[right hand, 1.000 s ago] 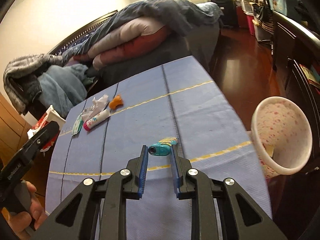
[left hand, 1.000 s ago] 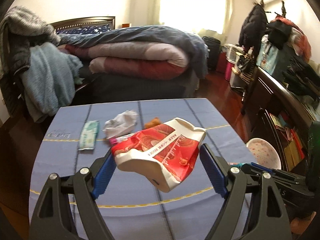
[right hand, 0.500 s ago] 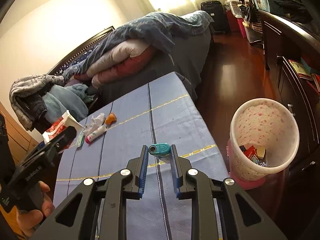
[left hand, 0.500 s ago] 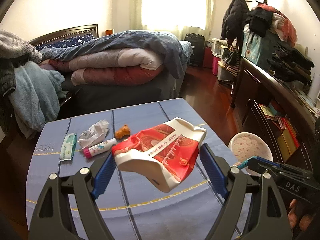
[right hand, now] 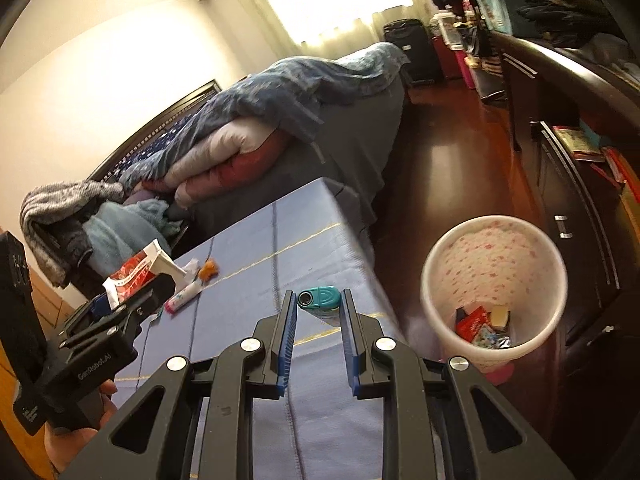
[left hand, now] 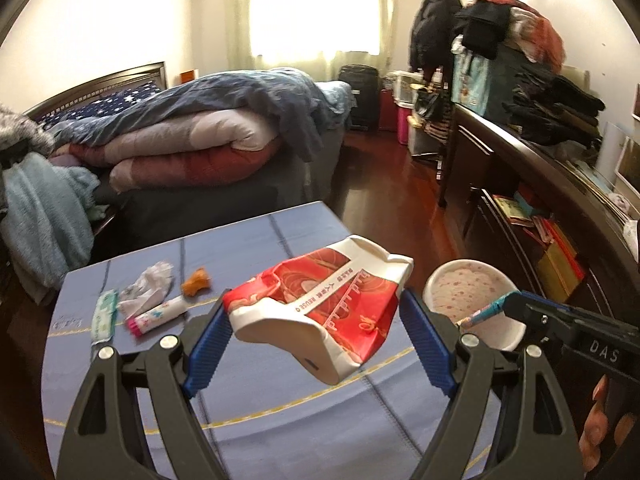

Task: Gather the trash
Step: 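Carry both items over the wastebasket and open both tools to drop them, then move both open tools back over the table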

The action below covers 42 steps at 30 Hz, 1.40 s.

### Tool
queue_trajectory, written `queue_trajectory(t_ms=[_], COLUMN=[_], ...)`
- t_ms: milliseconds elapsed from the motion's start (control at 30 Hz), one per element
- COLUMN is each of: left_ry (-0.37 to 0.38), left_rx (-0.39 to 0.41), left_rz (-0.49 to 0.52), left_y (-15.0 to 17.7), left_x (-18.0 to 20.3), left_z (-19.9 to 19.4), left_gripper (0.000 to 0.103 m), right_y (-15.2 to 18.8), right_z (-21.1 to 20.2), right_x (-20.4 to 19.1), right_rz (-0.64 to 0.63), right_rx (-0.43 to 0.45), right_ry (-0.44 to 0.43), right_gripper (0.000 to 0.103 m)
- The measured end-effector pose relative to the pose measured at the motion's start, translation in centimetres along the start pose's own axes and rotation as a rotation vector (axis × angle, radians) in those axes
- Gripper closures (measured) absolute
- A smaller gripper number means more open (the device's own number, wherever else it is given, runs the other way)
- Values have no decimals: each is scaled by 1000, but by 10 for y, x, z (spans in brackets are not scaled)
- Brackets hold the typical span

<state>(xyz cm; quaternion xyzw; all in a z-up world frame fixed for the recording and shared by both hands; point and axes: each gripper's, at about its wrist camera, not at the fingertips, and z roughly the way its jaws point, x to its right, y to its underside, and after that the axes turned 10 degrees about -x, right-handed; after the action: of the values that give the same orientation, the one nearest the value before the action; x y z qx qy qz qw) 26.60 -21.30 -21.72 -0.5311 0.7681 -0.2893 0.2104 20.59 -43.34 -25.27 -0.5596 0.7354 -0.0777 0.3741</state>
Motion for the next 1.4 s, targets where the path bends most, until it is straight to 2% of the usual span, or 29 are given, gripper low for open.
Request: queue_trajectory(t_ms=[300,600,733,933,1067,1133,1167,1233,1400], left_ry=[90,157,184,209,229,251,257,282,311], left_rx=[-1,-28,-65,-136,-196,-228,-235,-244,-215], left_rz=[120,234,267,286,265,236,225,206,184], left_y=[-19,-37,-44,-47,-46,-46,-46,-45,-47], left_x=[63,125,151,182,185,181,178,172,160], left_z=[28,76,106,152,179,189,191,193,183], left_gripper=[21,21,21,20,19,16,15,10,8], right_y=[-19,-37,-43,-50,-54,-56,-56,-56,-53], right_z=[-21,-31,-23,4,21,30,32,35,34], right_x=[53,115,140,170,174,178,180,181,176], right_rz=[84,195,248,286,274,275,278,282,278], right_rx=[60,106,97,61,51,42,39,35,42], right_ry=[97,197,214,286,345,349,352,350,363], right_gripper=[81,81,81,81,76,61,58,56,53])
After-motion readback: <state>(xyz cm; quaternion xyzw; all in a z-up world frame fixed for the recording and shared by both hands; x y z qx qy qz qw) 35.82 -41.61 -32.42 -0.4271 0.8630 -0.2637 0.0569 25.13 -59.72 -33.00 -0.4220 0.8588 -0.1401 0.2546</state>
